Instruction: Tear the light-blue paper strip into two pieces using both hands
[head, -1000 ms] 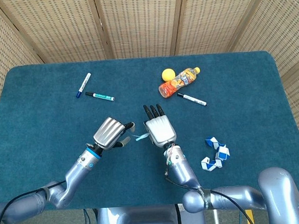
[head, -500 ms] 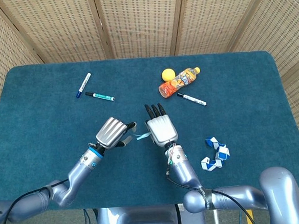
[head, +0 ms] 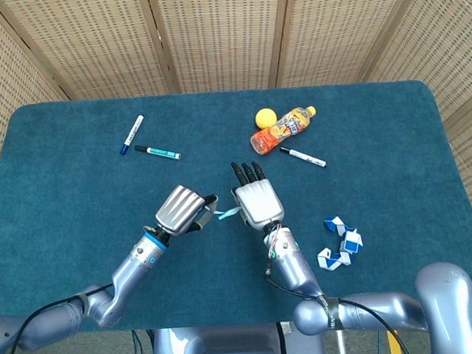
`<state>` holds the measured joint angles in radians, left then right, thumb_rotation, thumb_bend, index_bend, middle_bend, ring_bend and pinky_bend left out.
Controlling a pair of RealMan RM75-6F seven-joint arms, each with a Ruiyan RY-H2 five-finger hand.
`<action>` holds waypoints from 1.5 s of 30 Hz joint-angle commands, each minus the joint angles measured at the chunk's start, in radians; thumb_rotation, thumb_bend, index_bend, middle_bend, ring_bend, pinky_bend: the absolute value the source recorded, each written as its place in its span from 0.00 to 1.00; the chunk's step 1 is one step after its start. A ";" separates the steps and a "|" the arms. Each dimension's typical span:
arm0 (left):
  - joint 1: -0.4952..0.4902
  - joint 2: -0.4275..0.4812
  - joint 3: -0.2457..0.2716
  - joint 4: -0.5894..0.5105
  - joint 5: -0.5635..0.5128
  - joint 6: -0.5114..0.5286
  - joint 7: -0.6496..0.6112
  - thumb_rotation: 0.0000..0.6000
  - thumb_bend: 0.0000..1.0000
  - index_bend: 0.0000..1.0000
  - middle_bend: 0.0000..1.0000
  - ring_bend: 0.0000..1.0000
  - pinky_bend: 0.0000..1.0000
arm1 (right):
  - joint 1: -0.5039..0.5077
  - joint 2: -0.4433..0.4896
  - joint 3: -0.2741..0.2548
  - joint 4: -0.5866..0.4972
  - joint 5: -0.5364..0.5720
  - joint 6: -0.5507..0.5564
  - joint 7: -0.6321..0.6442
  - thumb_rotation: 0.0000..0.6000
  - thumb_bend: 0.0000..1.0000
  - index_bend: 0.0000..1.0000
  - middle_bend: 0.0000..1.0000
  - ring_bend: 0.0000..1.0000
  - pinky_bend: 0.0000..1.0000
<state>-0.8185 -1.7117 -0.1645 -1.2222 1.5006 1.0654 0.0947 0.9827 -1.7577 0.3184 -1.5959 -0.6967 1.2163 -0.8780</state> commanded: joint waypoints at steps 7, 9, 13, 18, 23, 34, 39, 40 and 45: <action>0.013 0.006 0.006 0.035 -0.013 0.010 0.002 1.00 0.52 0.79 1.00 1.00 1.00 | -0.005 0.016 -0.006 -0.002 -0.007 0.002 0.004 1.00 0.54 0.65 0.04 0.00 0.00; 0.030 0.019 0.019 0.060 -0.014 0.019 -0.018 1.00 0.52 0.79 1.00 1.00 1.00 | -0.008 0.022 -0.011 0.001 -0.010 -0.001 0.009 1.00 0.54 0.65 0.04 0.00 0.00; 0.068 0.050 0.050 0.127 -0.014 0.034 -0.074 1.00 0.52 0.80 1.00 1.00 1.00 | -0.012 0.028 -0.015 0.018 -0.013 -0.008 0.020 1.00 0.54 0.65 0.04 0.00 0.00; 0.109 0.069 0.074 0.218 -0.018 0.047 -0.163 1.00 0.51 0.80 1.00 1.00 1.00 | -0.014 0.023 -0.019 0.056 -0.006 -0.020 0.032 1.00 0.55 0.65 0.04 0.00 0.00; 0.132 0.070 0.081 0.290 -0.011 0.078 -0.219 1.00 0.20 0.61 0.70 0.73 0.82 | -0.013 0.010 -0.022 0.095 -0.001 -0.027 0.036 1.00 0.35 0.44 0.02 0.00 0.00; 0.175 0.189 0.054 0.217 -0.063 0.086 -0.194 1.00 0.00 0.00 0.00 0.00 0.18 | -0.059 0.072 -0.008 0.030 -0.060 0.016 0.107 1.00 0.00 0.00 0.00 0.00 0.00; 0.245 0.330 0.049 0.047 -0.109 0.122 -0.149 1.00 0.00 0.00 0.00 0.00 0.08 | -0.148 0.207 -0.054 -0.061 -0.213 0.043 0.241 1.00 0.00 0.00 0.00 0.00 0.00; 0.270 0.363 0.049 0.011 -0.118 0.147 -0.141 1.00 0.00 0.00 0.00 0.00 0.07 | -0.171 0.245 -0.069 -0.071 -0.253 0.042 0.285 1.00 0.00 0.00 0.00 0.00 0.00; 0.400 0.491 0.065 -0.169 -0.154 0.262 -0.156 1.00 0.00 0.00 0.00 0.00 0.04 | -0.305 0.438 -0.165 -0.042 -0.527 0.084 0.576 1.00 0.00 0.00 0.00 0.00 0.00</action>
<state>-0.4993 -1.3006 -0.1088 -1.2947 1.3767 1.2560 -0.0571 0.7835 -1.4579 0.2294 -1.6433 -1.0405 1.2599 -0.4921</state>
